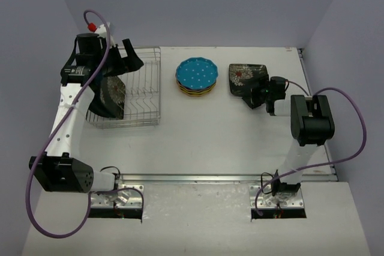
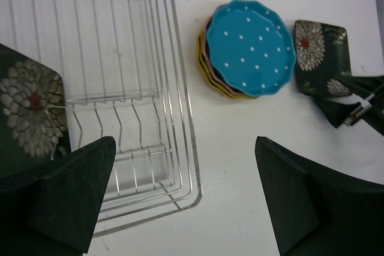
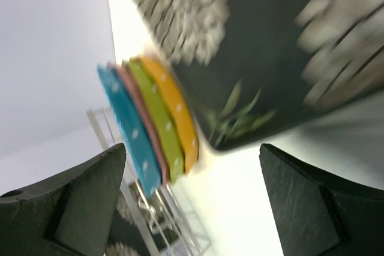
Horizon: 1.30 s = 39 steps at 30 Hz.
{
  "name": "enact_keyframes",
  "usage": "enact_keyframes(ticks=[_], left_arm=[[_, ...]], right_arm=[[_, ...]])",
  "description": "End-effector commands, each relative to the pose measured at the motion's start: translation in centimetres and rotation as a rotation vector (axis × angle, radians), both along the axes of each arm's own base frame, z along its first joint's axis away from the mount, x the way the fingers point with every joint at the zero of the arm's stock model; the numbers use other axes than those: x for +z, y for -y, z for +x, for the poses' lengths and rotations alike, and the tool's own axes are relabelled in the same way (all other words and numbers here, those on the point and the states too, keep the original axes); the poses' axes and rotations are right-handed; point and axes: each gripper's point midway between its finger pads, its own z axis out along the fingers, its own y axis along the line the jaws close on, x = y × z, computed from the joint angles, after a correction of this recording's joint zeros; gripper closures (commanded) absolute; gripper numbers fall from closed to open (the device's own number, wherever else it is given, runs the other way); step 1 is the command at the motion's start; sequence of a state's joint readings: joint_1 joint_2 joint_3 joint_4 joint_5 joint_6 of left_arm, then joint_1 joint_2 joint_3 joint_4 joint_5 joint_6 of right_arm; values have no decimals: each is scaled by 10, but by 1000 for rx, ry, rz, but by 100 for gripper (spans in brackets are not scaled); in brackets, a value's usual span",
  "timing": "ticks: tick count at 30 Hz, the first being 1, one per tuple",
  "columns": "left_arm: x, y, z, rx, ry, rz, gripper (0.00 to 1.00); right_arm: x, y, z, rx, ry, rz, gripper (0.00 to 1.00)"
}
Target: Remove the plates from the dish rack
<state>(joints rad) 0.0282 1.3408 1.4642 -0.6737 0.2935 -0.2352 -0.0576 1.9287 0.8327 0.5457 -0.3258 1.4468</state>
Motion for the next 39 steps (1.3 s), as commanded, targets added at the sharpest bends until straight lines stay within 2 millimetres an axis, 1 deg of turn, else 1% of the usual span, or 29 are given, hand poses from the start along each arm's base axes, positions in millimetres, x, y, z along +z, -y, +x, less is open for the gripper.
enact_keyframes(ticks=[1, 2, 5, 6, 7, 9, 11, 12, 14, 17, 19, 22, 25, 29, 33, 37, 39], left_arm=[[15, -48, 5, 144, 21, 210, 6], [9, -53, 4, 151, -8, 244, 10], [-6, -69, 5, 157, -78, 353, 16], [-13, -73, 6, 149, -107, 385, 21], [-24, -77, 3, 133, -159, 424, 28], [-46, -84, 6, 121, -241, 469, 38], [-54, -89, 4, 121, -277, 494, 40], [-63, -92, 4, 122, -305, 511, 42], [-69, -99, 5, 150, -324, 534, 42], [-67, -108, 7, 191, -316, 566, 40], [-64, -113, 9, 212, -309, 586, 37], [-58, -118, 12, 228, -298, 615, 34], [-50, -125, 15, 242, -288, 647, 34], [-61, -134, 15, 242, -346, 656, 34], [-73, -138, 18, 235, -376, 648, 34], [-95, -143, 23, 215, -436, 609, 36], [-104, -142, 25, 195, -455, 590, 38]], right_arm=[[38, -25, -22, 111, 78, -70, 8], [45, -27, -28, 126, 92, -84, 8], [57, -39, -42, 212, 133, -147, 8], [68, -41, -44, 243, 169, -179, 8], [86, -44, -47, 282, 227, -221, 9], [107, -52, -52, 363, 307, -293, 9], [114, -56, -55, 433, 350, -391, 9], [122, -58, -59, 483, 390, -471, 8], [140, -58, -61, 522, 478, -578, 8], [144, -60, -71, 558, 510, -636, 7], [144, -60, -75, 576, 531, -662, 7], [138, -62, -83, 607, 549, -692, 7], [137, -65, -86, 627, 565, -701, 7], [140, -68, -88, 643, 582, -710, 7], [141, -70, -88, 650, 590, -714, 7], [142, -71, -89, 657, 592, -710, 7], [143, -72, -89, 658, 592, -703, 7]])
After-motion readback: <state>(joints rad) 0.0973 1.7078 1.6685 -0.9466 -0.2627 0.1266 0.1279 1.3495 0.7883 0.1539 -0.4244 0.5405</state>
